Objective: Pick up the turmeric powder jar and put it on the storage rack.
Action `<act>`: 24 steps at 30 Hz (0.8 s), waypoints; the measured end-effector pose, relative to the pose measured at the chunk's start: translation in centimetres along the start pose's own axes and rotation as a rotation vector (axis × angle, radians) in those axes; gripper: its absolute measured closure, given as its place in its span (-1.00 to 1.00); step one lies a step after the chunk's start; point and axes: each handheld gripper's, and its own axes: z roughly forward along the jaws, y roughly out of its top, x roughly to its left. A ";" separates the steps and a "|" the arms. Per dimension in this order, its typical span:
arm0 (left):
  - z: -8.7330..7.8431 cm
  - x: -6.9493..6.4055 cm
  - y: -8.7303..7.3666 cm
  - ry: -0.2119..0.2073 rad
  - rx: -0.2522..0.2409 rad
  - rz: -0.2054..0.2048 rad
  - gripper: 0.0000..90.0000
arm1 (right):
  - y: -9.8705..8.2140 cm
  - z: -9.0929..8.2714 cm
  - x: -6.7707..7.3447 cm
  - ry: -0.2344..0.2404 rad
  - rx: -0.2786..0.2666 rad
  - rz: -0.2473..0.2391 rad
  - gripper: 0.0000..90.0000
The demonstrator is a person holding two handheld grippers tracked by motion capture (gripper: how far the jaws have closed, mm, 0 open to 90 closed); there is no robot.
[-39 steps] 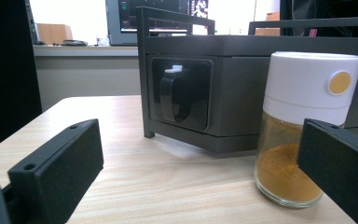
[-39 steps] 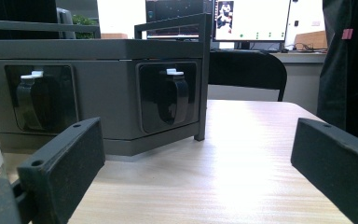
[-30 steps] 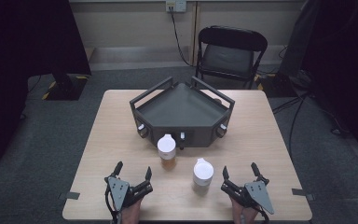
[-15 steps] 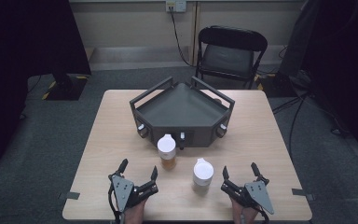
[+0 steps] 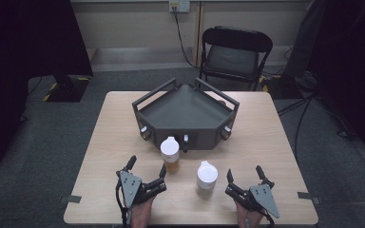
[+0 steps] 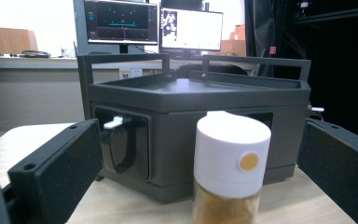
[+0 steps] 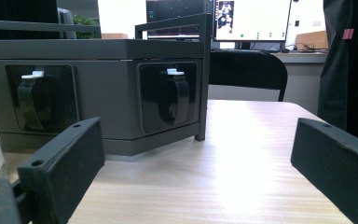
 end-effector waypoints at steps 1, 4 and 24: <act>0.1 0.0 0.1 -0.003 -0.001 0.005 -1.00 | 0.0 0.0 0.0 0.000 0.000 0.000 -0.97; 0.6 0.0 0.4 -0.012 -0.008 0.015 -1.00 | 0.0 0.0 0.0 0.000 0.000 0.000 -0.97; 3.8 -1.7 0.8 -0.009 -0.011 0.041 -1.00 | 0.0 0.0 0.1 -0.007 0.000 0.000 -0.97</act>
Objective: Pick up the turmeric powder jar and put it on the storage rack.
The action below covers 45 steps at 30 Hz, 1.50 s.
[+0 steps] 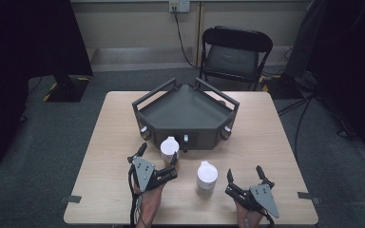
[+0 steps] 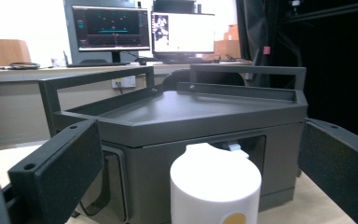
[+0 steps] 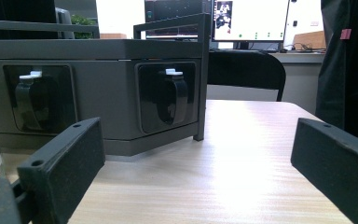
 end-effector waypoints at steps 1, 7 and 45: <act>0.2 0.0 -0.1 0.000 0.003 0.001 -1.00 | 0.0 0.0 0.0 0.000 0.001 0.000 -0.97; 1.0 -0.2 -0.6 -0.004 0.015 0.014 -0.97 | 0.0 0.0 0.0 0.000 0.000 0.000 -0.97; 3.7 0.0 -2.2 -0.055 0.129 -0.016 -0.32 | 0.0 0.0 0.0 -0.001 -0.001 0.001 -0.97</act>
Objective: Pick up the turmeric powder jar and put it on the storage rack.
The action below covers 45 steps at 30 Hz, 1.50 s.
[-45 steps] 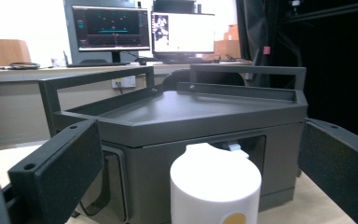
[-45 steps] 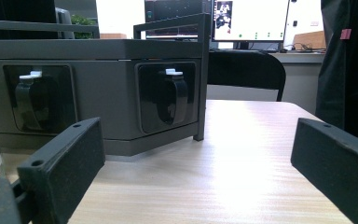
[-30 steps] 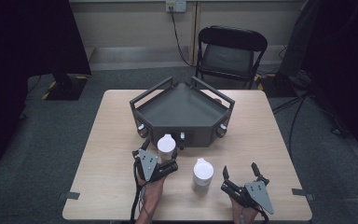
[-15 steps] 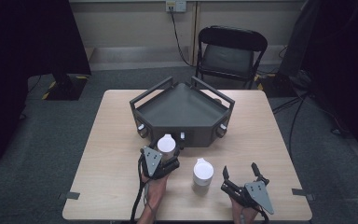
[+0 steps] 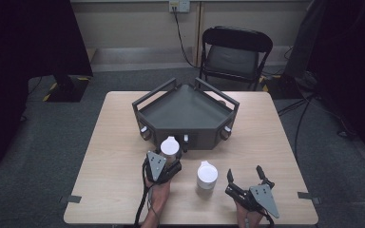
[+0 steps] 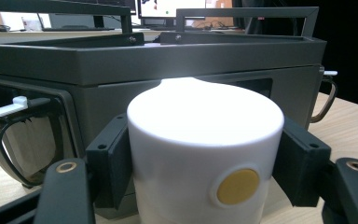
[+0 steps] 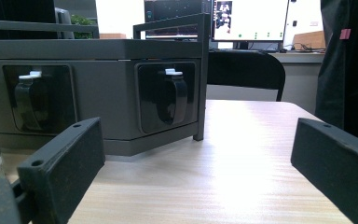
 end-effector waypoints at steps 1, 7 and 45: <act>0.0 0.0 0.0 -0.001 -0.001 0.000 -0.32 | 0.0 0.0 0.0 0.000 0.000 0.000 -0.97; 0.1 0.2 0.3 -0.007 0.010 0.003 -0.32 | 0.0 0.0 0.0 0.001 0.001 0.000 -0.97; -1.1 1.0 3.2 -0.037 -0.021 0.044 -0.31 | 0.0 0.0 0.0 -0.001 0.000 0.000 -0.97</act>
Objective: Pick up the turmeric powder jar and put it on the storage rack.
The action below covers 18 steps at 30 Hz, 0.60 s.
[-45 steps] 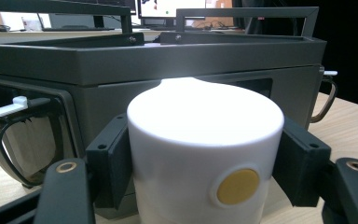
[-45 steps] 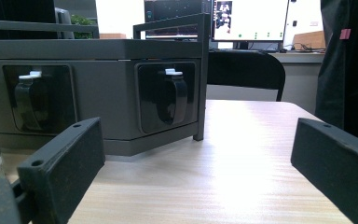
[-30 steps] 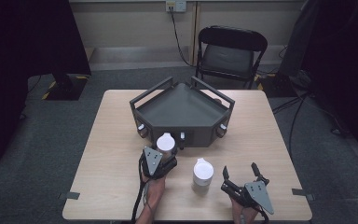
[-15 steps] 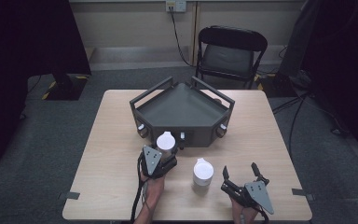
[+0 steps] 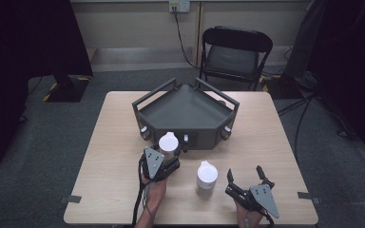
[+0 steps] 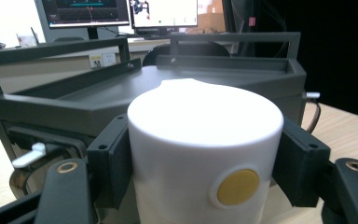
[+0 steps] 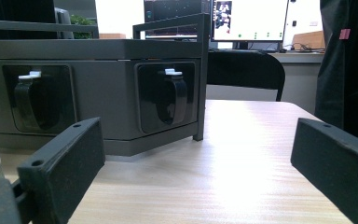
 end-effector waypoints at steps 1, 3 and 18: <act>-0.1 0.0 0.2 -0.001 -0.001 0.000 -0.31 | 0.0 0.0 0.0 0.000 0.000 0.000 -0.97; -0.1 0.1 0.4 -0.006 -0.005 0.005 -0.31 | 0.0 0.0 0.0 0.000 0.000 0.000 -0.97; -0.7 1.1 2.9 -0.048 -0.031 0.042 -0.31 | 0.0 0.0 0.0 -0.002 0.000 0.000 -0.97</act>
